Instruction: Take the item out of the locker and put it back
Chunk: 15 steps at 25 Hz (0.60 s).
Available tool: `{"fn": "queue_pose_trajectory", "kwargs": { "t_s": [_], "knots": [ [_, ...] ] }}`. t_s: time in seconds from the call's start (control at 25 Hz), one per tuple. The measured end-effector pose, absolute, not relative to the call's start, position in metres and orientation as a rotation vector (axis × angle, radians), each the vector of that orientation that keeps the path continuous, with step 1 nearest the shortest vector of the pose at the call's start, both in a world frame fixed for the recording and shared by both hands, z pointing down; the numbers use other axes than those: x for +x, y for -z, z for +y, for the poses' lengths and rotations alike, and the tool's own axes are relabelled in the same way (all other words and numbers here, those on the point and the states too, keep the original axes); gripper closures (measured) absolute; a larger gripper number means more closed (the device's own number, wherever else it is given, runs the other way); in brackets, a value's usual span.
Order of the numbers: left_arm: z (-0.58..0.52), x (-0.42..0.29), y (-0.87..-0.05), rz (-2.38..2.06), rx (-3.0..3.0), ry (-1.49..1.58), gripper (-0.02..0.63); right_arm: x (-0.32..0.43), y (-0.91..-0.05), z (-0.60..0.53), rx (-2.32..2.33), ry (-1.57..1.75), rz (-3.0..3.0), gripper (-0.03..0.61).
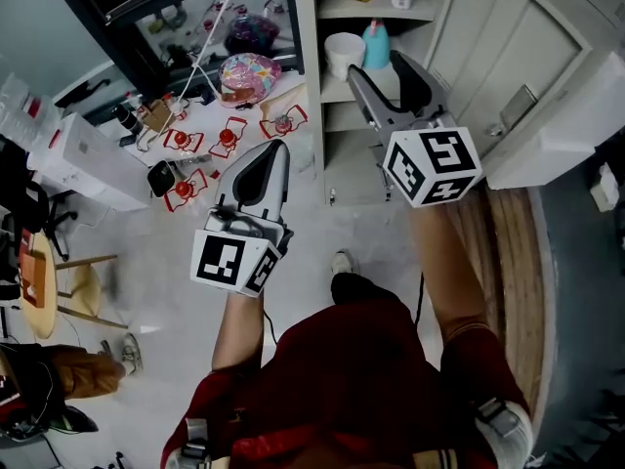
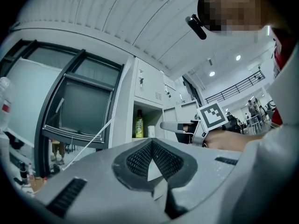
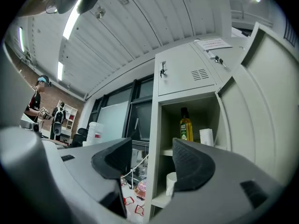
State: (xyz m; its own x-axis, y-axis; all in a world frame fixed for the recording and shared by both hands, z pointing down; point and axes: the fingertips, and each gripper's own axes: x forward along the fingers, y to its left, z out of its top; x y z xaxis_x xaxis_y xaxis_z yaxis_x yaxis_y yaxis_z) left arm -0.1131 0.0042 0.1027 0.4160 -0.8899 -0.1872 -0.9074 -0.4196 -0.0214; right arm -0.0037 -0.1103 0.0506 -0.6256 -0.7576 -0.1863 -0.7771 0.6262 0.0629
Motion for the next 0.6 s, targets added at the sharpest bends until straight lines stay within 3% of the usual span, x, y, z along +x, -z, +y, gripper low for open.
{"fn": "queue_pose_trajectory", "kwargs": {
  "t_s": [0.6],
  "knots": [
    [-0.092,-0.112,-0.096,1.656,-2.519,-0.175,0.607,-0.004,-0.035,-0.236,-1.240,-0.169,2.740,0.331]
  ]
}}
